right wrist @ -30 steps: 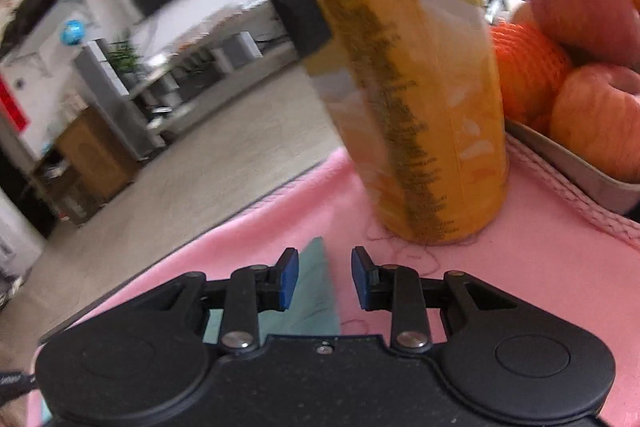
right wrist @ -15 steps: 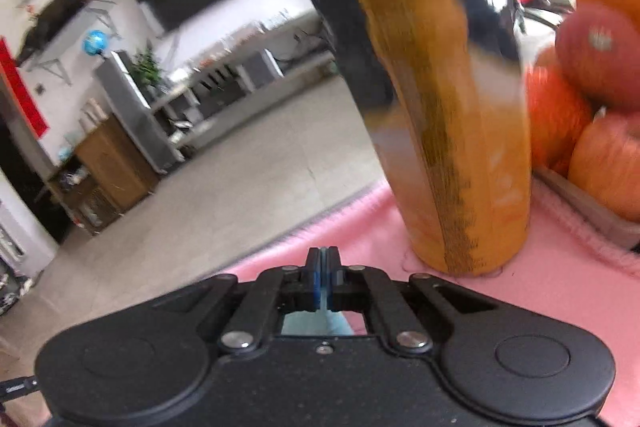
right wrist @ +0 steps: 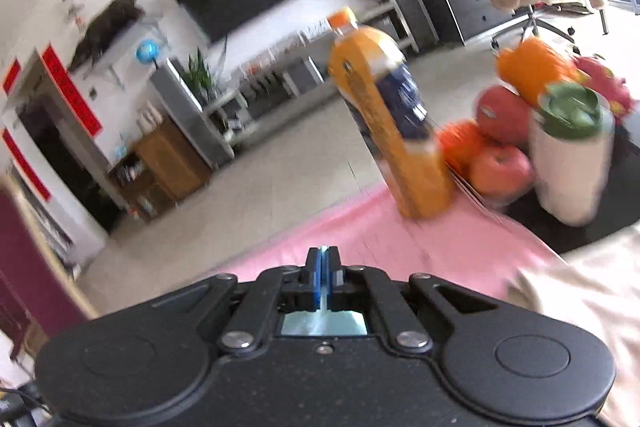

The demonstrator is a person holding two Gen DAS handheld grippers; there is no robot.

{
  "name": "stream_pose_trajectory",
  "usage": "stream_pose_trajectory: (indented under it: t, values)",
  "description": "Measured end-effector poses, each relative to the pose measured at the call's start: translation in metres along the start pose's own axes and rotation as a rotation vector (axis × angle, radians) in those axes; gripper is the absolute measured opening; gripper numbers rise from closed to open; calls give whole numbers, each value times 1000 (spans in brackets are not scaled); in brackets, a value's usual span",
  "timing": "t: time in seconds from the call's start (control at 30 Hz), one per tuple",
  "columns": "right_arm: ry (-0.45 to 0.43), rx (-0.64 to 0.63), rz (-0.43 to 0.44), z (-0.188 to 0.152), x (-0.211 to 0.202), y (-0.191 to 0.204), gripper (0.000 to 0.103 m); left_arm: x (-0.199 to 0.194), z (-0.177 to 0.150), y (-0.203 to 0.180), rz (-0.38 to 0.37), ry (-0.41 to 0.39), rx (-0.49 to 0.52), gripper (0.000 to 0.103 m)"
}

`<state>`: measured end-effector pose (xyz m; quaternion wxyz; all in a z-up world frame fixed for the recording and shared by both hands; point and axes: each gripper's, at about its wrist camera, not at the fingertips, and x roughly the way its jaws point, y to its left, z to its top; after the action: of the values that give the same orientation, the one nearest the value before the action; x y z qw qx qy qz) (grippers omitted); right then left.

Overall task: Fold clothes
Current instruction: 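Fold the collar end onto the hem with both grippers, release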

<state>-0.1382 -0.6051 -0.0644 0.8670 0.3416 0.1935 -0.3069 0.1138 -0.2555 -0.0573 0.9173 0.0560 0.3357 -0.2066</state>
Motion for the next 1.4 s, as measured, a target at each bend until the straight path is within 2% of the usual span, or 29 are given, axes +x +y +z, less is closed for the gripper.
stream_pose_trajectory:
  t: [0.07,0.2,0.3,0.4,0.5,0.63,0.73,0.83,0.87,0.9,0.93,0.97,1.0,1.03,1.1,1.2,1.23,1.3,1.4]
  values:
    - [53,-12,-28,-25,-14,-10,2,-6,-38,-1,-7,72,8,1]
    - [175,63,-76,-81,-9,-50,2,2,-94,-1,12,187,-25,1]
    - [254,166,-104,-101,1,-73,2,2,-109,-2,48,171,-10,1]
    - [211,136,-91,-99,-11,-72,2,-14,-108,5,27,109,-52,1]
    - [152,147,-52,-97,-29,-74,2,-41,-110,17,-33,39,-139,1]
    - [126,181,-44,-101,-46,-84,2,-57,-126,31,-55,42,-219,1]
    - [167,173,-76,-109,-46,-92,2,-45,-139,31,1,138,-191,2]
    - [284,137,-154,-120,-33,-95,8,-29,-148,23,110,216,-102,5]
    - [310,138,-178,-122,-30,-96,10,-31,-148,21,149,198,-74,6]
    - [300,145,-184,-121,-32,-97,11,-35,-146,19,186,172,-48,7]
    - [268,149,-175,-119,-37,-97,14,-41,-144,18,199,131,-38,14]
    - [229,147,-161,-116,-42,-96,20,-48,-141,17,207,86,-30,17]
    - [182,137,-140,-113,-48,-94,22,-56,-138,16,215,40,-23,17]
    - [149,119,-114,-111,-52,-90,22,-60,-136,12,198,14,-15,17]
    - [133,62,-51,-109,-51,-78,22,-59,-131,0,87,8,15,23]
    - [281,-28,16,-118,-20,-54,22,-37,-126,-32,-78,80,117,31]
    - [335,-56,21,-122,-6,-45,22,-29,-125,-41,-99,98,148,32]
    - [404,-113,-15,-128,18,-31,22,-10,-125,-58,-109,139,207,31]
    - [432,-131,-98,-129,40,-30,22,14,-128,-61,-137,205,200,31]
